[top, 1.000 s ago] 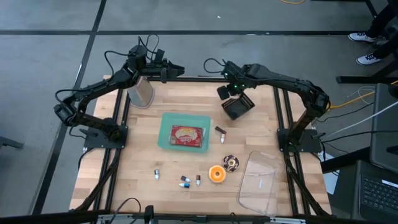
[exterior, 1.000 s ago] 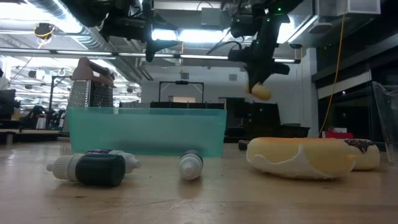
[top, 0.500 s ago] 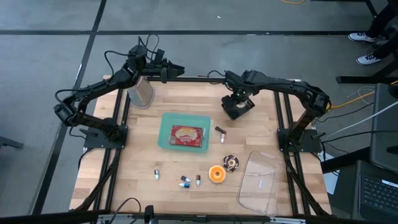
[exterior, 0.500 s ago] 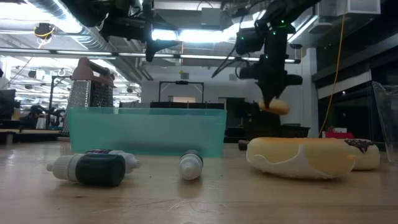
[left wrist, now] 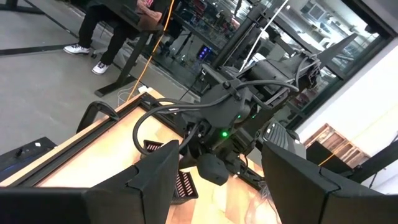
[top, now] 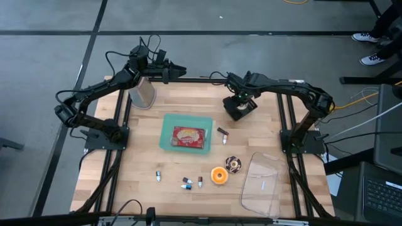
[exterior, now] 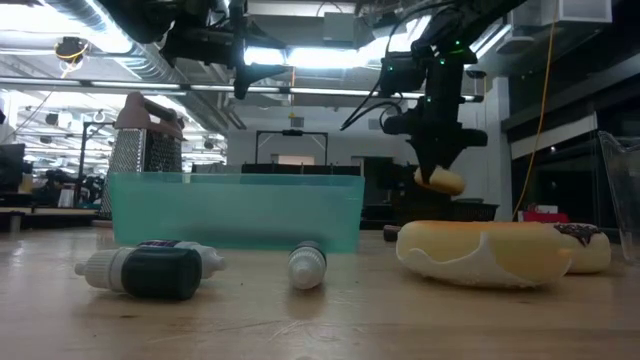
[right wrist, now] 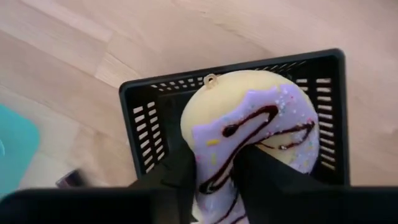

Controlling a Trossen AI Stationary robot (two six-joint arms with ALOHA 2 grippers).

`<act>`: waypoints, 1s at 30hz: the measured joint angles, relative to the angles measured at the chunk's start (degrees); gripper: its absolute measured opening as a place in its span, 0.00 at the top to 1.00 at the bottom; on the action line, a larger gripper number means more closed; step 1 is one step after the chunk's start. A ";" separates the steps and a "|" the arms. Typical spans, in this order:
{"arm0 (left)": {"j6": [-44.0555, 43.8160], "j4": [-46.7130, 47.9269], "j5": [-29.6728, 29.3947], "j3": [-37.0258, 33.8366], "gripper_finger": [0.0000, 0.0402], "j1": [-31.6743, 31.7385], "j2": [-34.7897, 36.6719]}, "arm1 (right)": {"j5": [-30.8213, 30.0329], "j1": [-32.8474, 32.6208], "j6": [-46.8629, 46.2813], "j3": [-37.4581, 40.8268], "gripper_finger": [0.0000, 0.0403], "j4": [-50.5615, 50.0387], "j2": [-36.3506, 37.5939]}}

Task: Pick & Place Food Item
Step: Put the purple donut into the black bin, then put the black donut into the black bin

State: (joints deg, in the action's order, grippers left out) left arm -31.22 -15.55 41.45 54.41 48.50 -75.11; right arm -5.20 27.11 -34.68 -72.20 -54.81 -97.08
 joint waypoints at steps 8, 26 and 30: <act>-0.02 0.00 0.07 0.00 0.44 -0.01 0.00 | 0.27 -0.61 -0.87 0.00 0.58 -0.03 0.00; -0.79 0.04 0.22 0.00 0.44 0.01 0.00 | 0.23 -1.07 -1.96 0.00 0.54 -0.06 0.00; -0.73 0.04 0.31 0.00 0.44 -0.01 0.02 | 0.29 -1.07 -1.96 0.02 0.54 0.05 0.42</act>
State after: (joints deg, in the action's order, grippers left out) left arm -31.95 -15.51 41.76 54.41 48.49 -75.09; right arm -4.91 26.04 -36.64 -72.18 -54.77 -96.65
